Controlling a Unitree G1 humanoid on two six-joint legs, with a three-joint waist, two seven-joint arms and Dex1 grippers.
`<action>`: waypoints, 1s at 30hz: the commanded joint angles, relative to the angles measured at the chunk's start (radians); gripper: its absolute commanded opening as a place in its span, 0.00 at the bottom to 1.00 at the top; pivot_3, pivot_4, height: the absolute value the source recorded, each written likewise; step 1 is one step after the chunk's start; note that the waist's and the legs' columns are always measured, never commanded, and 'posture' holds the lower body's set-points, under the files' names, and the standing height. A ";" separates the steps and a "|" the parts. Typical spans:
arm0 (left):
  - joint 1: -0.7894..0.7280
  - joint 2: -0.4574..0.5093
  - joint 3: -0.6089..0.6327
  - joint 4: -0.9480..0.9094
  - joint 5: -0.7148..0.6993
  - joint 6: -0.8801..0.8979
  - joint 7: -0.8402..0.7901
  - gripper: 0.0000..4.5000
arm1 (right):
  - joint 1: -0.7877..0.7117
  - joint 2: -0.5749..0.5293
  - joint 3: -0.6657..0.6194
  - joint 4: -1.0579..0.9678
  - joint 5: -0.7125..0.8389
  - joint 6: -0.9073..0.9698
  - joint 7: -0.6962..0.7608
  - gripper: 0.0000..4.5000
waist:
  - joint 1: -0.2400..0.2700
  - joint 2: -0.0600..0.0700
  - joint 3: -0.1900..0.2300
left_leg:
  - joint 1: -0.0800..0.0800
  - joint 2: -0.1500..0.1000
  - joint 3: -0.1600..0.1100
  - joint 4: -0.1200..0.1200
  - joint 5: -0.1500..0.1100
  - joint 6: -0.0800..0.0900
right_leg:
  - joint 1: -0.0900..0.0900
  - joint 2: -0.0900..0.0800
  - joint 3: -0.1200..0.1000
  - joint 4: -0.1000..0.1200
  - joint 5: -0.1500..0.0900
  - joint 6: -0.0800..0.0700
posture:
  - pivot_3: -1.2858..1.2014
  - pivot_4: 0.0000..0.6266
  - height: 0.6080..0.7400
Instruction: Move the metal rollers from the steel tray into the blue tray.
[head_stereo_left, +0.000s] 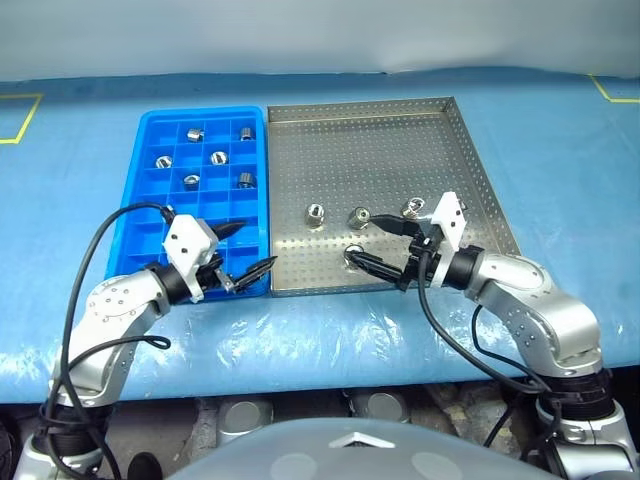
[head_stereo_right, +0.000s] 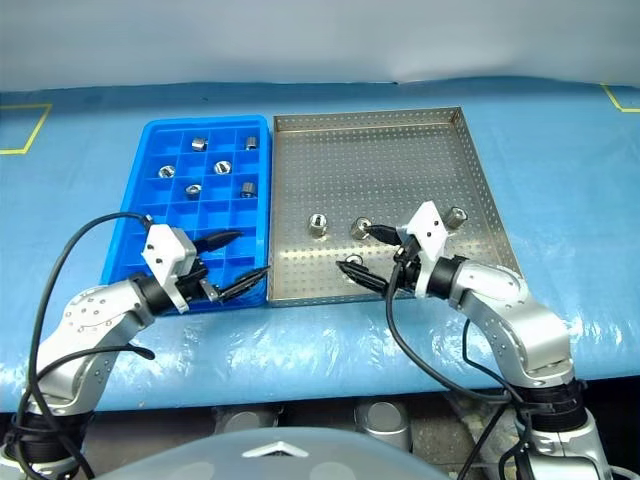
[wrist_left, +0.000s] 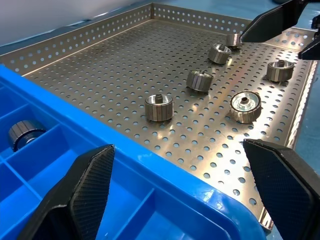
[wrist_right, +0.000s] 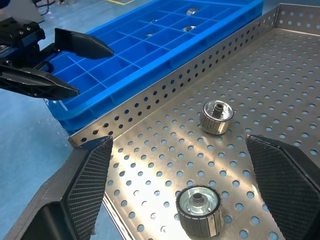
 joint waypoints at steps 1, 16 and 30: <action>0.012 0.000 0.037 -0.042 -0.004 -0.020 0.014 1.00 | -0.004 -0.001 -0.017 -0.020 -0.002 -0.025 -0.005 1.00 | 0.000 0.000 0.000 | 0.000 0.000 0.000 0.000 0.000 0.000 | 0.000 0.000 0.000 0.000 0.000 0.000 | 0.51 0.24 1.00; 0.034 -0.007 0.046 -0.053 -0.008 -0.026 0.033 1.00 | -0.017 0.018 -0.002 -0.017 -0.019 -0.024 -0.017 1.00 | 0.003 0.000 0.000 | 0.000 0.000 0.000 0.000 0.000 0.000 | 0.000 0.000 0.000 0.000 0.000 0.000 | 0.51 0.24 1.00; -0.008 -0.009 0.036 -0.033 -0.017 -0.019 0.017 1.00 | 0.014 0.028 -0.005 -0.035 -0.017 -0.028 -0.042 1.00 | -0.001 0.000 0.000 | 0.000 0.000 0.000 0.000 0.000 0.000 | 0.000 0.000 0.000 0.000 0.001 -0.001 | 0.50 0.24 1.00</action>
